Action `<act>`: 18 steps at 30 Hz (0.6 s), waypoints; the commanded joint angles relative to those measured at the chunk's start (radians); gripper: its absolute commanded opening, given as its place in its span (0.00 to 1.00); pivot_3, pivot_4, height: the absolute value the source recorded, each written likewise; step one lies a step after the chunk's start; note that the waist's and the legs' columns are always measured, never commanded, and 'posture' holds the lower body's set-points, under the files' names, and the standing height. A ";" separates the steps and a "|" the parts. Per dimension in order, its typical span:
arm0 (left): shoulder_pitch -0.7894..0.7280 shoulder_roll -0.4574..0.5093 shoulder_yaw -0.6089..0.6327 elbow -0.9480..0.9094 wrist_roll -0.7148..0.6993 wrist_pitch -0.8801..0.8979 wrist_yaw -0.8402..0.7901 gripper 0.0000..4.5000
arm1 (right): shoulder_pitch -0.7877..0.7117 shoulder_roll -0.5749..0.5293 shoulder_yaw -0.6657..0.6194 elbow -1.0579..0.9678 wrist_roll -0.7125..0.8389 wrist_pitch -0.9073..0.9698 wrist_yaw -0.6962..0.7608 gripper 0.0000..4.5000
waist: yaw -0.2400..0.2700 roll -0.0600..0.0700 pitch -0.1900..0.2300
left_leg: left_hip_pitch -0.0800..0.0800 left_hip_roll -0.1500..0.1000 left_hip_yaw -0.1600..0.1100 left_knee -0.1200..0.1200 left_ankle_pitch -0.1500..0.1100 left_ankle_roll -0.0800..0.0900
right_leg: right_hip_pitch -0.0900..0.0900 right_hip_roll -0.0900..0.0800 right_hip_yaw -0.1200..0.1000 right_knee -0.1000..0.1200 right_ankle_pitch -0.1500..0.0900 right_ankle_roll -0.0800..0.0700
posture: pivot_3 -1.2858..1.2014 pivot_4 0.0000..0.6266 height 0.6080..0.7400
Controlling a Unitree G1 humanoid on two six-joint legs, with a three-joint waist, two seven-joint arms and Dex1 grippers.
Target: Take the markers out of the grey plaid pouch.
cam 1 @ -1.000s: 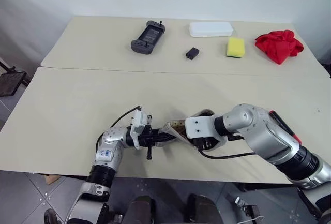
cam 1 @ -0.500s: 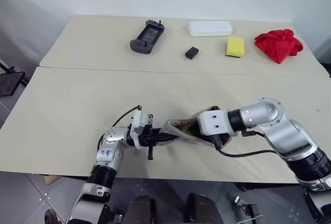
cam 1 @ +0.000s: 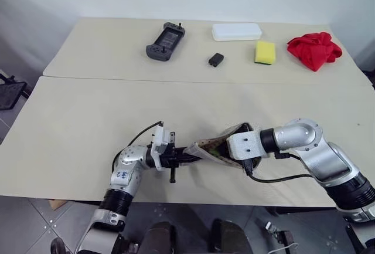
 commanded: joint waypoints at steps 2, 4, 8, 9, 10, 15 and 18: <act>-0.032 -0.011 0.101 -0.072 -0.227 0.328 0.099 0.00 | -0.023 -0.039 0.081 -0.023 -0.083 0.079 0.075 0.24 | 0.001 0.000 0.000 | 0.000 0.000 0.000 0.000 0.000 0.000 | 0.000 0.000 0.000 0.000 0.000 0.000 | 0.52 0.24 1.00; -0.085 -0.020 0.156 -0.096 -0.381 0.583 0.174 0.00 | -0.059 -0.021 0.120 -0.010 -0.121 0.116 0.080 0.24 | 0.001 0.000 0.000 | 0.000 0.000 0.000 0.001 0.000 0.000 | 0.000 0.000 0.001 0.001 0.000 0.000 | 0.52 0.24 1.00; -0.158 -0.008 0.221 -0.074 -0.497 0.901 0.328 0.00 | -0.092 -0.023 0.156 -0.013 -0.171 0.098 0.085 0.24 | 0.000 0.000 0.000 | 0.000 0.001 -0.002 0.001 0.000 0.000 | 0.000 0.000 0.001 0.001 0.000 0.000 | 0.52 0.24 1.00; -0.169 -0.005 0.229 -0.066 -0.502 0.946 0.367 0.00 | -0.093 -0.023 0.158 -0.014 -0.180 0.087 0.082 0.24 | 0.001 0.000 0.000 | 0.000 0.001 -0.002 0.000 0.000 0.000 | 0.000 0.000 0.001 0.001 0.000 0.000 | 0.52 0.24 1.00; -0.167 -0.003 0.230 -0.074 -0.491 0.942 0.372 0.00 | -0.090 -0.018 0.149 -0.024 -0.175 0.084 0.075 0.24 | 0.001 0.000 0.000 | 0.000 0.001 -0.002 0.000 0.000 0.000 | 0.000 0.000 0.000 0.000 0.000 0.000 | 0.52 0.24 1.00; -0.103 0.037 0.170 -0.129 -0.368 0.825 0.320 0.00 | -0.060 -0.004 0.032 -0.049 -0.068 0.106 0.064 0.24 | -0.001 0.000 0.000 | 0.000 0.000 -0.002 -0.001 0.000 0.000 | 0.000 0.000 0.000 -0.001 0.000 0.000 | 0.52 0.24 1.00; -0.057 0.065 0.146 -0.126 -0.324 0.784 0.293 0.00 | -0.058 -0.018 -0.061 0.029 -0.032 0.033 0.024 0.24 | -0.001 0.000 0.000 | 0.000 0.000 -0.001 -0.001 0.000 0.000 | 0.000 0.000 0.000 -0.001 0.000 0.000 | 0.52 0.24 1.00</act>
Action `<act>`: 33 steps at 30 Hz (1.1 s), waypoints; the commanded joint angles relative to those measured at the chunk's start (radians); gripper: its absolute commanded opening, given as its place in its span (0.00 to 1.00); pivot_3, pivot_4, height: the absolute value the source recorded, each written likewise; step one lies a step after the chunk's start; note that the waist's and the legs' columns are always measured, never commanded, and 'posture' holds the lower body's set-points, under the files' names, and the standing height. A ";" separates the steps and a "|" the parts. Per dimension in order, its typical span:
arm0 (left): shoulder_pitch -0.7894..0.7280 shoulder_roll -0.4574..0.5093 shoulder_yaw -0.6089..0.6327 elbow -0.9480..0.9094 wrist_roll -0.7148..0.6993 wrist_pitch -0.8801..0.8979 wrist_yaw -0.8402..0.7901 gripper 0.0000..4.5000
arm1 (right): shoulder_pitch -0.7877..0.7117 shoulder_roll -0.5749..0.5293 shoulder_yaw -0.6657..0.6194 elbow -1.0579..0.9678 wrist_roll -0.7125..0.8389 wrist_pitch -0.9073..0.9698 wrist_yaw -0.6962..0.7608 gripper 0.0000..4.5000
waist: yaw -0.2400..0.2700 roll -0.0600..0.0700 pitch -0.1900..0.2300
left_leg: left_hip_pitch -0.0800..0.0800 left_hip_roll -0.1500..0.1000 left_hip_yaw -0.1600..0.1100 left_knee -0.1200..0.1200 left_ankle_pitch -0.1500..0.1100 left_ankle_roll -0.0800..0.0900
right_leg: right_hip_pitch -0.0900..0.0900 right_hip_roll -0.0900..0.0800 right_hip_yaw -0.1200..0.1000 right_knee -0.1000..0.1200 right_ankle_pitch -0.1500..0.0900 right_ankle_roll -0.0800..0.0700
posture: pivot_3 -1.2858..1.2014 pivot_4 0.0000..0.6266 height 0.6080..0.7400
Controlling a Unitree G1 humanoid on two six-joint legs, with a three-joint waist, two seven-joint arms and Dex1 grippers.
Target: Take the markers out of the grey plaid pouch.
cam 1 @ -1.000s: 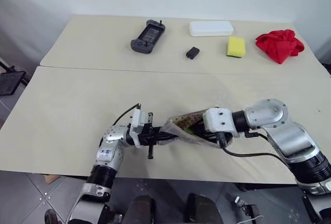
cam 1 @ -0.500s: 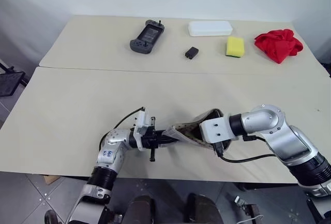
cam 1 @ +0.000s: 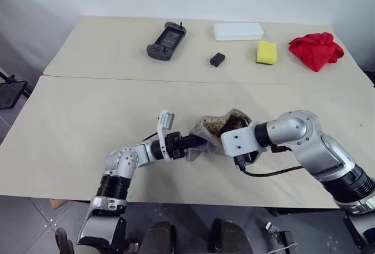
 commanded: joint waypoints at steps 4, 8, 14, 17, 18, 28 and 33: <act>0.057 0.066 0.046 -0.004 0.019 -0.038 -0.042 0.00 | 0.000 -0.030 -0.140 0.134 0.041 -0.198 -0.085 0.24 | 0.000 0.000 0.000 | 0.000 0.000 0.000 0.000 0.000 0.000 | 0.000 0.000 0.000 0.000 0.000 0.000 | 0.52 0.24 1.00; 0.064 0.068 0.045 -0.003 0.027 -0.048 -0.040 0.00 | 0.026 0.000 -0.200 0.115 0.216 -0.241 -0.054 0.24 | 0.002 0.000 0.000 | 0.000 0.000 0.000 0.000 0.000 0.000 | 0.000 0.000 0.000 0.000 0.000 0.000 | 0.52 0.24 1.00; 0.061 0.074 0.033 -0.013 0.051 -0.084 -0.049 0.00 | 0.086 0.045 -0.240 0.072 0.348 -0.207 -0.059 0.24 | 0.001 0.000 0.000 | 0.000 0.000 0.000 0.000 0.000 0.000 | 0.000 0.000 0.000 0.000 0.000 0.000 | 0.52 0.24 1.00; 0.085 0.081 -0.013 -0.024 0.154 -0.294 -0.116 0.00 | 0.107 0.052 -0.251 0.066 0.385 -0.167 -0.058 0.24 | 0.000 0.000 0.000 | 0.000 0.000 0.001 0.000 0.000 0.000 | 0.000 0.000 0.000 0.000 0.000 0.000 | 0.52 0.24 1.00; 0.094 0.081 -0.026 -0.025 0.188 -0.377 -0.140 0.00 | 0.110 0.048 -0.255 0.074 0.386 -0.156 -0.059 0.24 | 0.000 0.000 0.000 | 0.000 0.000 0.001 0.000 0.000 0.000 | 0.000 0.000 0.000 0.000 0.000 0.000 | 0.52 0.24 1.00; 0.148 0.102 -0.102 0.041 0.349 -0.707 -0.220 0.00 | -0.013 -0.079 -0.215 0.213 0.233 -0.061 -0.055 0.24 | 0.001 0.000 0.000 | 0.000 0.001 0.001 0.000 0.000 0.000 | 0.000 0.000 0.000 0.000 0.000 0.000 | 0.52 0.24 1.00; 0.150 0.096 -0.103 0.052 0.346 -0.731 -0.211 0.00 | -0.004 -0.071 -0.246 0.214 0.312 -0.108 0.013 0.24 | 0.003 0.000 0.000 | 0.000 0.000 0.001 0.001 0.000 0.000 | 0.000 0.000 0.000 0.000 0.000 0.000 | 0.52 0.24 1.00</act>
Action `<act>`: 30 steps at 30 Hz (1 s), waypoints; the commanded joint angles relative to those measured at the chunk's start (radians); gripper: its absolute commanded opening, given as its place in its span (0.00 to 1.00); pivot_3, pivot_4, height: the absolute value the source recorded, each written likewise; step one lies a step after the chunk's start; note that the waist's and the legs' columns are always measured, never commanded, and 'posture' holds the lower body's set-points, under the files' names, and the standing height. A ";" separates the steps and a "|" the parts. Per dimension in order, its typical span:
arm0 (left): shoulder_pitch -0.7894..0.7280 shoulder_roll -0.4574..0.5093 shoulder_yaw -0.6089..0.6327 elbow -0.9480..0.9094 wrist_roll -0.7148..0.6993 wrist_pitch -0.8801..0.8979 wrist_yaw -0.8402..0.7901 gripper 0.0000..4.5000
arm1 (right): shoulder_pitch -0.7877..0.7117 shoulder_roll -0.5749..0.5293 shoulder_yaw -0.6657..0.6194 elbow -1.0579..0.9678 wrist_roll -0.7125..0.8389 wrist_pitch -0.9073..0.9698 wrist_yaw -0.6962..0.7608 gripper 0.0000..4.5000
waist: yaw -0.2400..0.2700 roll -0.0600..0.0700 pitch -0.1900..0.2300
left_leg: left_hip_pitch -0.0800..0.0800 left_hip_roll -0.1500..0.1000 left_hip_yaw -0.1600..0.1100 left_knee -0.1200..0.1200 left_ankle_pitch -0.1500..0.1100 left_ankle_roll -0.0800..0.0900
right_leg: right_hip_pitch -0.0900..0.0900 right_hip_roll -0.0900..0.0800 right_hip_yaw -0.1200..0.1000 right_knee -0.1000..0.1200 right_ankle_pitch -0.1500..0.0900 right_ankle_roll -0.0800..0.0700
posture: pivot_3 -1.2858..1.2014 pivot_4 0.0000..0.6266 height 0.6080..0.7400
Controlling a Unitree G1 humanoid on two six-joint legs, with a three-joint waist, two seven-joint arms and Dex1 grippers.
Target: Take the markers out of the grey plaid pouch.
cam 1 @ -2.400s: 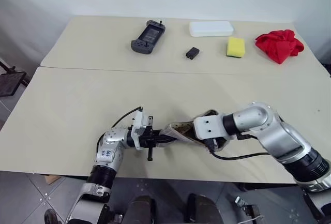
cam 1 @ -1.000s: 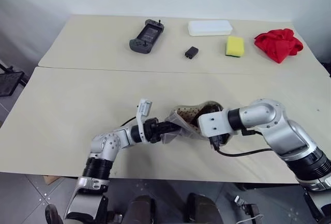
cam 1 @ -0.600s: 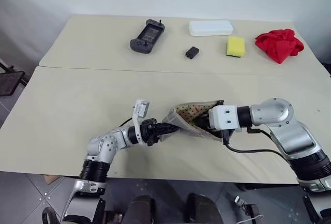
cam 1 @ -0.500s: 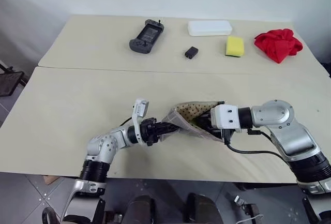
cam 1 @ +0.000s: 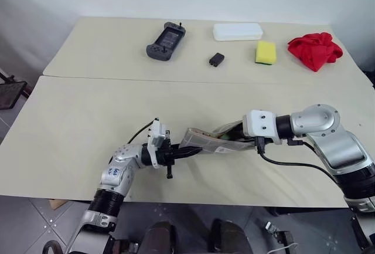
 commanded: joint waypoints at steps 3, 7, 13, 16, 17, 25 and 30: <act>0.034 0.030 0.005 0.035 0.033 -0.011 -0.018 0.00 | -0.002 -0.047 -0.109 0.015 0.045 -0.043 0.032 0.24 | -0.001 0.000 0.000 | 0.000 0.000 0.000 0.000 0.000 0.000 | 0.000 0.000 0.000 0.000 0.000 0.000 | 0.52 0.24 1.00; 0.036 0.015 0.017 0.037 0.034 -0.045 -0.005 0.00 | 0.027 -0.016 -0.138 -0.085 0.149 0.007 0.025 0.24 | -0.001 0.000 0.000 | 0.000 0.000 0.000 0.000 0.000 0.000 | 0.000 0.000 0.000 0.000 0.000 0.000 | 0.52 0.24 1.00; 0.044 0.006 0.024 0.027 0.029 -0.051 0.007 0.00 | 0.081 -0.028 -0.193 -0.139 0.190 0.024 0.029 0.24 | -0.001 0.000 0.000 | 0.000 0.000 0.000 0.000 0.000 0.000 | 0.000 0.000 0.000 0.000 0.000 0.000 | 0.52 0.24 1.00; 0.043 0.002 0.031 0.019 0.017 -0.033 0.013 0.00 | 0.098 -0.033 -0.245 -0.135 0.254 0.049 0.053 0.24 | -0.001 0.000 0.000 | 0.000 0.000 0.000 0.000 0.000 0.000 | 0.000 0.000 0.000 0.000 0.000 0.000 | 0.52 0.24 1.00; 0.043 0.002 0.032 0.017 0.016 -0.030 0.012 0.00 | 0.102 -0.033 -0.253 -0.138 0.269 0.059 0.056 0.24 | -0.001 0.000 0.000 | 0.000 0.000 0.000 0.000 0.000 0.000 | 0.000 0.000 0.000 0.000 0.000 0.000 | 0.52 0.24 1.00; 0.027 0.008 0.034 0.005 0.009 0.005 -0.013 0.00 | 0.010 -0.001 -0.433 -0.188 0.659 0.461 -0.117 0.24 | -0.001 0.000 0.000 | 0.001 0.002 0.000 0.001 0.000 0.000 | 0.000 0.000 0.000 0.001 0.000 0.000 | 0.52 0.24 1.00; 0.016 0.018 0.049 -0.011 -0.018 0.039 -0.037 0.00 | -0.004 -0.105 -0.533 -0.039 0.687 0.630 -0.185 0.24 | 0.005 0.000 0.000 | 0.000 0.003 -0.002 0.001 0.000 0.000 | 0.001 -0.001 0.000 0.001 0.000 0.000 | 0.52 0.24 1.00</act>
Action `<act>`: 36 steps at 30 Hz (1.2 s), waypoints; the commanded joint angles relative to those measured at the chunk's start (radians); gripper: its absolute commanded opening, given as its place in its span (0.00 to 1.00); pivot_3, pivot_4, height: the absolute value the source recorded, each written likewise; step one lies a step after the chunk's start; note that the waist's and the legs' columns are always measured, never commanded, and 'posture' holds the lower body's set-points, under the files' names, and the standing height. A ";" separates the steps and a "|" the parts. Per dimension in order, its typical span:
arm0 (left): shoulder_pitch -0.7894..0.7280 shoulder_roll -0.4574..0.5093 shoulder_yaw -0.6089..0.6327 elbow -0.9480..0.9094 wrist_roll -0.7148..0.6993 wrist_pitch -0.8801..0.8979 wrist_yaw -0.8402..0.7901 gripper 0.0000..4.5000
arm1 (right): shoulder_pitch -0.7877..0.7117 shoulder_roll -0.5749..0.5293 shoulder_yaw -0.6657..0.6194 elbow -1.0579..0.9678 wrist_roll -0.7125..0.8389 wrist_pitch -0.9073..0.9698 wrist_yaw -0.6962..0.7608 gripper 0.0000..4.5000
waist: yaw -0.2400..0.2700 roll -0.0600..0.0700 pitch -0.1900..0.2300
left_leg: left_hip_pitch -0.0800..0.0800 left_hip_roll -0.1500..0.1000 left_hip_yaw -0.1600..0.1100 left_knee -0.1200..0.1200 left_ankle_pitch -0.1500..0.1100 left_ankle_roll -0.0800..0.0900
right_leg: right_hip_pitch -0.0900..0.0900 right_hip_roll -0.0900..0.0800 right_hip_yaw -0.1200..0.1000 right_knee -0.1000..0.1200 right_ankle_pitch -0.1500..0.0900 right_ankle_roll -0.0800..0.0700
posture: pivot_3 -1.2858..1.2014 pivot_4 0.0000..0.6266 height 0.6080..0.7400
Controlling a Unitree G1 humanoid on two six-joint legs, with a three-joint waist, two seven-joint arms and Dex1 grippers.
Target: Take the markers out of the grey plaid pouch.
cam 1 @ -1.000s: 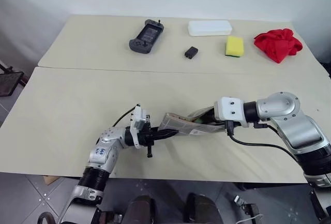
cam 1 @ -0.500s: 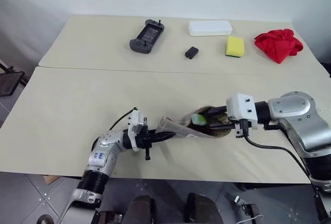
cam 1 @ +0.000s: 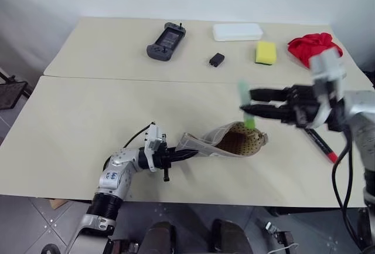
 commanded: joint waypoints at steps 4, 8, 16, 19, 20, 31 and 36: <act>-0.006 0.030 0.037 -0.061 -0.068 0.100 -0.029 0.00 | 0.139 -0.171 -0.007 0.196 -0.159 0.102 -0.074 0.24 | -0.001 0.000 0.000 | 0.000 -0.002 0.001 -0.001 0.000 0.001 | 0.000 0.000 -0.001 0.000 0.000 0.000 | 0.52 0.24 1.00; -0.008 0.044 0.052 -0.084 -0.090 0.170 -0.022 0.00 | 0.237 -0.179 0.065 0.204 -0.295 0.058 -0.137 0.24 | -0.007 0.001 0.000 | -0.001 -0.002 0.003 -0.001 0.000 0.000 | -0.001 0.000 0.000 0.000 0.000 0.000 | 0.52 0.24 1.00; -0.003 0.114 0.099 -0.148 -0.155 0.351 0.003 0.00 | 0.236 -0.118 0.145 0.238 -0.445 0.087 -0.296 0.32 | -0.009 0.001 0.000 | 0.000 -0.001 0.004 0.000 0.000 0.000 | -0.002 0.000 0.001 0.001 0.000 0.000 | 0.52 0.24 1.00; -0.011 0.145 0.135 -0.174 -0.217 0.473 0.040 0.00 | 0.242 -0.103 0.137 0.237 -0.452 0.070 -0.281 0.53 | -0.007 0.002 0.000 | 0.000 -0.001 0.004 -0.001 0.000 0.000 | -0.002 0.000 0.001 0.000 0.000 0.000 | 0.52 0.24 1.00; -0.016 0.154 0.158 -0.179 -0.246 0.524 0.063 0.00 | 0.247 -0.098 0.128 0.231 -0.446 0.053 -0.265 0.61 | -0.004 0.002 0.000 | 0.000 -0.001 0.003 -0.001 0.000 0.000 | -0.002 0.000 0.001 0.000 0.000 0.000 | 0.52 0.24 1.00; 0.014 0.190 0.680 -0.045 -0.645 1.160 0.673 0.00 | 0.342 0.087 -0.025 0.065 -0.323 -0.470 -0.015 0.99 | -0.016 0.001 0.001 | 0.002 0.001 0.002 -0.002 0.000 0.000 | -0.001 0.001 0.002 0.001 0.000 0.000 | 0.52 0.24 1.00; 0.101 0.095 0.912 -0.173 -0.897 1.158 1.027 0.00 | 0.371 0.159 -0.002 0.031 -0.325 -0.529 -0.007 0.99 | -0.018 0.000 0.001 | 0.002 0.001 0.002 -0.002 0.000 0.000 | -0.001 -0.001 0.004 0.001 0.000 0.000 | 0.52 0.24 1.00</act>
